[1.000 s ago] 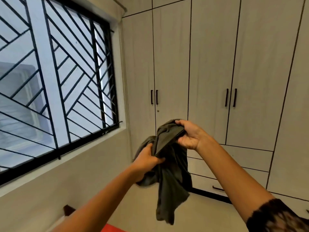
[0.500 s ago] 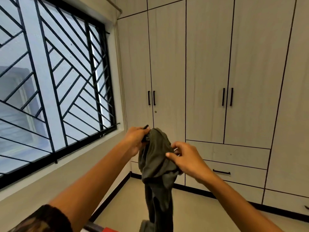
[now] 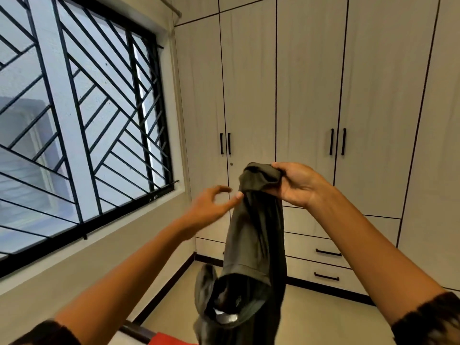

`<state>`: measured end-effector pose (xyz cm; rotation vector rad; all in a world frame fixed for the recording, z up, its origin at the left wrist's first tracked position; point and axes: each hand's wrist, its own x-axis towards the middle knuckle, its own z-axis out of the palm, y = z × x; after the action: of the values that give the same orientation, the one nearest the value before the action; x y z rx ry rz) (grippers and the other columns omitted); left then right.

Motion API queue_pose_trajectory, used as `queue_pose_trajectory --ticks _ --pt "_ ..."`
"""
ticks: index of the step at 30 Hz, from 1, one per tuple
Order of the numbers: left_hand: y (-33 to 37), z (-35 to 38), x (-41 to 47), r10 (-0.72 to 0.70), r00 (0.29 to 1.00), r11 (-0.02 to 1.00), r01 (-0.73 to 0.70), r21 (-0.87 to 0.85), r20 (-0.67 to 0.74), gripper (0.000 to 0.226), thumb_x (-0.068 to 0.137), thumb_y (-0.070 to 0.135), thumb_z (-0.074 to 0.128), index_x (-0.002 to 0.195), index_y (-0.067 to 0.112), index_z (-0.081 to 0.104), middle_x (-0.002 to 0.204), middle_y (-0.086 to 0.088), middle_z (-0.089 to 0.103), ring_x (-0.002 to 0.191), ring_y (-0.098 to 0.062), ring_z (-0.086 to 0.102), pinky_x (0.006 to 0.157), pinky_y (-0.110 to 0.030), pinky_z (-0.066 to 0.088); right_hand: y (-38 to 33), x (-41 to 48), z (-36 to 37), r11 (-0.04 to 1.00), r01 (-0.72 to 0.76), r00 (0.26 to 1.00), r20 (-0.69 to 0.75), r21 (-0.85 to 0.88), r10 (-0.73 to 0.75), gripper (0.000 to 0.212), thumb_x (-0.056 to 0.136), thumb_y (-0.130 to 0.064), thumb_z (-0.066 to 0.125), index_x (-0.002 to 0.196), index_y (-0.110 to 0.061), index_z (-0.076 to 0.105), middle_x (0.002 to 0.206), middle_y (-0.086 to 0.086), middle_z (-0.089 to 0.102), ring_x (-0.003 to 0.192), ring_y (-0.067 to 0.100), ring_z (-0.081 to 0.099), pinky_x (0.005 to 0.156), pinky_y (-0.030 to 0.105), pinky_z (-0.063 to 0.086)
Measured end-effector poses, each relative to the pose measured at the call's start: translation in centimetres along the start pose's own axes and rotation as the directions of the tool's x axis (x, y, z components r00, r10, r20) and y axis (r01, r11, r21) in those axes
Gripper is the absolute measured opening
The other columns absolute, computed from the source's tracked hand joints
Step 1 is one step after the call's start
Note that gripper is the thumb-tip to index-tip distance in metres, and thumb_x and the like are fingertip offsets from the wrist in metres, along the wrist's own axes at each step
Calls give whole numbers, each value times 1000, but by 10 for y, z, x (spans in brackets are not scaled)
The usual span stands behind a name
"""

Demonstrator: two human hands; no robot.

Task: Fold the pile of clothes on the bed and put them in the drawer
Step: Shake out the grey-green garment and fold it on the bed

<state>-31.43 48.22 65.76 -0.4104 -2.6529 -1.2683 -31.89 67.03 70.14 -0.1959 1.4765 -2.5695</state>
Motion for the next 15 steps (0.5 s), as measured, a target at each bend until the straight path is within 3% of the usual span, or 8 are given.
queue_pose_trajectory --ticks 2,3,6,9,12,15 --pt "9 18 -16 18 982 986 14 -167 189 48 82 49 53 124 32 37 119 11 48 108 -5 47 80 -11 40 2 3 10 999 -13 999 35 30 12 18 99 -7 37 105 3 50 97 23 61 78 29 68 56 41 59" --pt "8 27 -20 17 979 978 26 -207 201 48 83 44 59 122 33 33 111 15 47 103 -3 46 76 -9 40 4 5 14 999 -11 999 45 36 9 19 99 -6 36 107 4 49 96 23 61 71 28 69 56 40 58" --pt "-15 48 -18 -70 997 960 74 -269 24 49 83 24 69 124 23 41 106 11 50 102 -9 52 78 -18 49 3 6 21 998 8 998 60 67 -12 23 99 -6 36 116 4 48 98 24 63 67 28 70 60 41 58" --pt "-32 54 -17 -136 986 973 115 -198 -94 19 91 7 55 109 11 55 92 3 57 89 -12 58 58 -9 48 -10 0 17 991 50 996 68 123 -59 25 99 -7 37 120 3 48 102 24 64 74 30 70 66 41 57" --pt "-38 54 -18 -124 984 974 97 -205 -126 15 96 7 45 105 11 56 93 -2 59 85 -12 58 56 -12 45 -28 -9 5 984 114 991 49 137 -122 25 98 -7 40 121 1 48 104 23 65 77 29 71 65 41 59" --pt "-27 49 -12 -139 979 956 94 -279 -148 16 97 8 42 99 8 58 91 -11 60 84 -18 59 63 -18 48 -39 -16 -9 986 158 987 -31 56 -157 21 97 -7 43 116 -2 50 110 20 63 96 28 67 69 42 59"
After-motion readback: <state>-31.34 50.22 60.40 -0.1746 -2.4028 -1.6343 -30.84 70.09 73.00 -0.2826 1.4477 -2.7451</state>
